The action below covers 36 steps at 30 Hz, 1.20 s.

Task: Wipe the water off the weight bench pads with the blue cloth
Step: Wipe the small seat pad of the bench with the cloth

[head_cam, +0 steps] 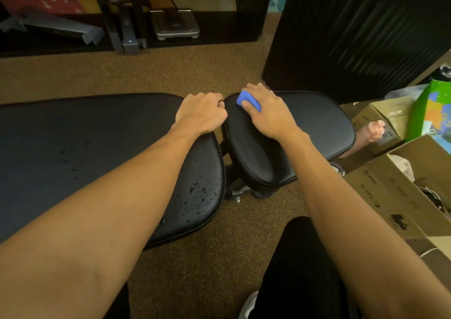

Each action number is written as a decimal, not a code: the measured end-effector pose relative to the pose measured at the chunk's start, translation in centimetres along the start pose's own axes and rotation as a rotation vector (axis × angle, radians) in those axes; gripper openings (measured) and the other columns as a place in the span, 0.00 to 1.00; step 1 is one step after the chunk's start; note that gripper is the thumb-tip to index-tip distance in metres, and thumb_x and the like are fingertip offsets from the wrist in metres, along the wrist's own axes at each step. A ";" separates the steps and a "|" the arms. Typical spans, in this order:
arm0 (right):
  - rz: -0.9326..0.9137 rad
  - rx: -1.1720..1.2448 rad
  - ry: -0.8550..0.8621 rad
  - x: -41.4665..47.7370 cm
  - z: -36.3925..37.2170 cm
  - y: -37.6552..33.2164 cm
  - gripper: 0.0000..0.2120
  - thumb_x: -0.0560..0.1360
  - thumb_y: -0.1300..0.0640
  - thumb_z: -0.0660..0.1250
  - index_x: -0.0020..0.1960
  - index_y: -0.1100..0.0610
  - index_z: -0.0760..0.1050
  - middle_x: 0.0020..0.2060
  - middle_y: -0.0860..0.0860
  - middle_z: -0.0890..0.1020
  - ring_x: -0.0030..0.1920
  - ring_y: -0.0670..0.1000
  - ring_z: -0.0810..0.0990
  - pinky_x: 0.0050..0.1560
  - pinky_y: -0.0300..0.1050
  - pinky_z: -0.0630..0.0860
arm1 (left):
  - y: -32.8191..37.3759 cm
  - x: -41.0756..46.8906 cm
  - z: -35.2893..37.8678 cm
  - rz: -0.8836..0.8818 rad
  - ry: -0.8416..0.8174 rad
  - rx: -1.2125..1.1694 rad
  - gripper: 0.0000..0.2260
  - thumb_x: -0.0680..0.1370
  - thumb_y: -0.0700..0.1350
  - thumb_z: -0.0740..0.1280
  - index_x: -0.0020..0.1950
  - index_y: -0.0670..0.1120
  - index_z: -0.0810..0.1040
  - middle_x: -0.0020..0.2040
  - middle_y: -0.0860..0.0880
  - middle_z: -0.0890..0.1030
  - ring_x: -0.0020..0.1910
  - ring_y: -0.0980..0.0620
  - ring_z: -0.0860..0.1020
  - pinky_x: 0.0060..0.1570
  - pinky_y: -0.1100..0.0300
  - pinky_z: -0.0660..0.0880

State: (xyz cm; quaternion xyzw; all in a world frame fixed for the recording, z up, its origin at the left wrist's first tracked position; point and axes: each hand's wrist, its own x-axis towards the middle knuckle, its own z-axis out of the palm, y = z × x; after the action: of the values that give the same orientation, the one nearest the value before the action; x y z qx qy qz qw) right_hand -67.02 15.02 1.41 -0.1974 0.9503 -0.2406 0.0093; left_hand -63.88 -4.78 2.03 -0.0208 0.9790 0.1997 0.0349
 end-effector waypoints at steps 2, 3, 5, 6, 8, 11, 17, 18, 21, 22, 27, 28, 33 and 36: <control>0.001 0.010 -0.003 -0.8 -0.7 1.4 0.23 0.86 0.48 0.63 0.79 0.51 0.70 0.80 0.49 0.69 0.83 0.51 0.60 0.79 0.43 0.52 | 0.0 -0.1 0.0 -0.002 0.001 -0.016 0.20 0.85 0.46 0.56 0.73 0.49 0.80 0.66 0.40 0.84 0.66 0.36 0.78 0.66 0.47 0.69; 0.034 0.005 0.031 -0.7 -0.9 1.8 0.22 0.86 0.47 0.63 0.79 0.51 0.71 0.80 0.50 0.69 0.83 0.52 0.60 0.79 0.45 0.53 | -0.1 -0.2 -0.1 -0.005 0.005 -0.025 0.20 0.85 0.46 0.56 0.74 0.49 0.79 0.67 0.40 0.83 0.67 0.36 0.78 0.67 0.47 0.69; 0.116 -0.016 0.106 0.5 -0.7 1.7 0.22 0.86 0.47 0.62 0.78 0.52 0.71 0.80 0.52 0.69 0.83 0.56 0.61 0.81 0.51 0.54 | 0.0 -0.2 -0.1 -0.006 0.004 -0.040 0.21 0.85 0.46 0.56 0.75 0.49 0.79 0.68 0.41 0.83 0.68 0.36 0.77 0.67 0.47 0.69; 0.141 -0.030 0.126 1.2 -0.4 1.2 0.22 0.86 0.48 0.61 0.78 0.54 0.71 0.80 0.54 0.69 0.82 0.58 0.61 0.81 0.53 0.55 | 0.0 -0.1 -0.1 -0.006 0.004 -0.042 0.21 0.85 0.46 0.56 0.75 0.49 0.79 0.69 0.41 0.82 0.69 0.36 0.77 0.67 0.47 0.69; 0.104 -0.039 0.108 1.7 0.3 -0.1 0.23 0.86 0.49 0.61 0.79 0.55 0.70 0.80 0.55 0.69 0.82 0.59 0.61 0.81 0.54 0.55 | 0.1 -0.1 0.0 -0.007 0.010 -0.034 0.20 0.85 0.46 0.57 0.74 0.50 0.80 0.68 0.41 0.82 0.68 0.36 0.77 0.66 0.47 0.70; -0.043 -0.012 -0.018 0.4 0.0 -0.2 0.24 0.86 0.48 0.63 0.80 0.52 0.69 0.80 0.51 0.69 0.83 0.54 0.60 0.81 0.48 0.53 | 0.0 0.0 -0.1 0.000 0.019 -0.026 0.19 0.83 0.46 0.58 0.70 0.50 0.82 0.65 0.40 0.84 0.65 0.36 0.78 0.63 0.47 0.71; 0.087 -0.047 0.032 1.5 -0.5 0.8 0.25 0.86 0.45 0.60 0.80 0.51 0.68 0.81 0.52 0.66 0.84 0.57 0.58 0.82 0.54 0.52 | -0.1 -0.1 -0.3 0.001 0.000 -0.057 0.21 0.82 0.45 0.59 0.73 0.52 0.81 0.66 0.42 0.84 0.66 0.36 0.78 0.64 0.47 0.71; 0.095 -0.055 0.047 1.9 -0.1 0.1 0.25 0.86 0.46 0.60 0.81 0.52 0.67 0.81 0.53 0.66 0.83 0.58 0.58 0.82 0.55 0.52 | -0.1 -0.1 -0.3 0.002 0.002 -0.057 0.21 0.82 0.45 0.59 0.73 0.52 0.81 0.65 0.42 0.84 0.66 0.36 0.78 0.64 0.47 0.71; -0.027 -0.046 -0.002 1.3 0.6 -1.4 0.25 0.86 0.46 0.61 0.81 0.51 0.67 0.81 0.51 0.67 0.83 0.55 0.60 0.83 0.55 0.54 | -0.1 -0.1 -0.3 0.016 0.010 -0.047 0.20 0.81 0.44 0.59 0.69 0.52 0.82 0.60 0.42 0.85 0.62 0.36 0.79 0.57 0.48 0.70; -0.079 -0.035 -0.032 0.7 0.5 -1.2 0.24 0.86 0.46 0.62 0.80 0.50 0.68 0.81 0.50 0.68 0.83 0.53 0.60 0.83 0.51 0.53 | -0.1 -0.1 -0.3 0.016 0.013 -0.043 0.19 0.81 0.44 0.59 0.68 0.52 0.83 0.59 0.42 0.85 0.62 0.36 0.79 0.56 0.49 0.70; 0.010 -0.018 -0.003 0.6 -0.8 0.6 0.23 0.85 0.46 0.63 0.78 0.48 0.71 0.80 0.49 0.69 0.82 0.52 0.61 0.81 0.48 0.53 | -0.2 -0.2 -0.3 -0.005 0.030 -0.085 0.23 0.80 0.45 0.60 0.72 0.55 0.82 0.66 0.43 0.84 0.66 0.37 0.78 0.64 0.48 0.73; 0.040 -0.024 0.021 1.2 -0.6 0.3 0.23 0.85 0.46 0.63 0.78 0.50 0.71 0.80 0.51 0.69 0.82 0.54 0.61 0.81 0.50 0.54 | -0.1 -0.3 -0.4 -0.004 0.032 -0.101 0.23 0.80 0.44 0.60 0.72 0.55 0.82 0.66 0.44 0.84 0.66 0.37 0.79 0.63 0.48 0.73; -0.071 -0.026 -0.057 1.5 0.4 -2.6 0.23 0.86 0.49 0.63 0.79 0.52 0.70 0.79 0.51 0.70 0.82 0.54 0.62 0.80 0.50 0.54 | -0.8 -0.5 -0.3 -0.069 0.148 -0.402 0.19 0.79 0.44 0.61 0.62 0.57 0.86 0.54 0.52 0.88 0.55 0.50 0.85 0.60 0.48 0.81; -0.126 0.002 -0.125 0.4 -0.3 -1.4 0.23 0.85 0.48 0.64 0.79 0.50 0.71 0.80 0.49 0.69 0.82 0.51 0.61 0.81 0.47 0.52 | -1.4 -0.5 -0.1 -0.116 0.258 -0.610 0.19 0.74 0.44 0.59 0.57 0.55 0.85 0.43 0.56 0.87 0.47 0.56 0.86 0.56 0.47 0.84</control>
State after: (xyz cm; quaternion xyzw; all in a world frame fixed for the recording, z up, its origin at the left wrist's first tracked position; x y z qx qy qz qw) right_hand -66.94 13.86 2.32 -0.2715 0.9333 -0.2288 0.0536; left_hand -63.29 -6.12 1.63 -0.1111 0.8677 0.4768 -0.0857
